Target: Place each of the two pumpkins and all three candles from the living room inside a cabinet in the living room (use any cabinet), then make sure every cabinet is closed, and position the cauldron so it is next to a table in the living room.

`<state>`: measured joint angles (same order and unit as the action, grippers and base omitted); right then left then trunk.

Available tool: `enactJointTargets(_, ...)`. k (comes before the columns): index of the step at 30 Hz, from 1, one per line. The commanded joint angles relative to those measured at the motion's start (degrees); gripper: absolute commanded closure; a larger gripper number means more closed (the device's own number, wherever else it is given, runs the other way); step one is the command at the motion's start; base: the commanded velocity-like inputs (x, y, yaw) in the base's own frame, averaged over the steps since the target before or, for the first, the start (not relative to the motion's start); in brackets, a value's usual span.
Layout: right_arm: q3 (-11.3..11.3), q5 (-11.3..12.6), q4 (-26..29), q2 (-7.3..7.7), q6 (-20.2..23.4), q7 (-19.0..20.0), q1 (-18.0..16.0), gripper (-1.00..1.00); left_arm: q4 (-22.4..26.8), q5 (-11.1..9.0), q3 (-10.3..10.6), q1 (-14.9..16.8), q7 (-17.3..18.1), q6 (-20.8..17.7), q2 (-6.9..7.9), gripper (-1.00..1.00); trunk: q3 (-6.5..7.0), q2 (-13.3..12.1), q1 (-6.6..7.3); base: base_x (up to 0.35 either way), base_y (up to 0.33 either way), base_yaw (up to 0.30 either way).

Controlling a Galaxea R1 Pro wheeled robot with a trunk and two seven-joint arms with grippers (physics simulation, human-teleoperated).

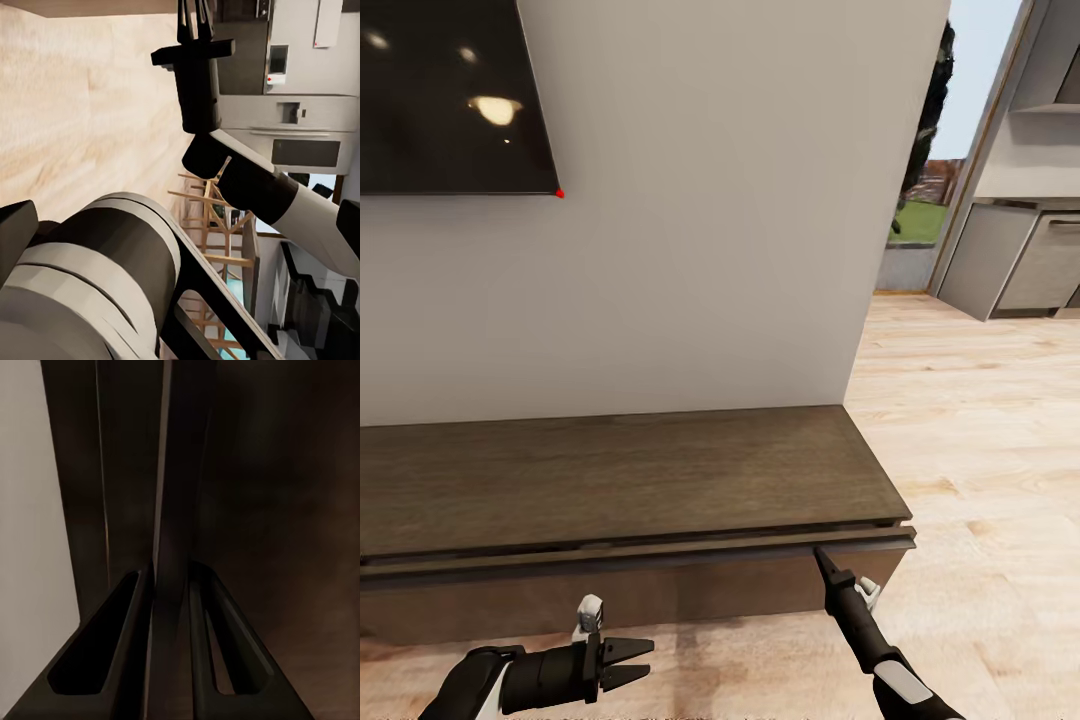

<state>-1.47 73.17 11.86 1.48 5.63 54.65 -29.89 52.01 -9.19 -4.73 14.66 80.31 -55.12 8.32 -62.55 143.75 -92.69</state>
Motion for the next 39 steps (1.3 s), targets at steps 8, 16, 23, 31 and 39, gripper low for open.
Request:
enactJointTargets(8,-0.37,0.23,-0.81,0.01,0.61,0.33,0.00,1.00,0.02,-0.12,-0.02,0.01,0.11,-0.61,0.02,-1.00,-0.06,0.01,0.01,-0.034,0.000,0.000)
enactJointTargets(16,-0.30,0.22,-0.79,0.01,0.68,0.39,0.00,1.00,0.02,-0.12,-0.02,0.01,0.11,-0.61,0.03,-1.00,-0.06,0.01,0.01,0.000,0.000,0.000)
enactJointTargets(23,-0.26,0.22,-0.79,0.01,0.70,0.37,0.00,1.00,0.02,-0.12,-0.02,0.01,0.11,-0.61,0.03,-1.00,-0.06,0.01,0.01,0.000,0.000,0.000)
enactJointTargets(31,-0.28,0.27,-0.79,0.01,0.69,0.37,0.00,1.00,0.02,-0.11,-0.02,0.01,0.11,-0.61,0.03,-1.00,-0.06,0.01,0.01,0.000,0.000,0.000)
enactJointTargets(39,-0.35,0.29,-0.79,0.01,0.64,0.37,0.00,1.00,0.02,-0.12,-0.02,0.01,0.11,-0.61,0.03,-1.00,-0.06,0.01,0.01,-0.021,0.000,0.000)
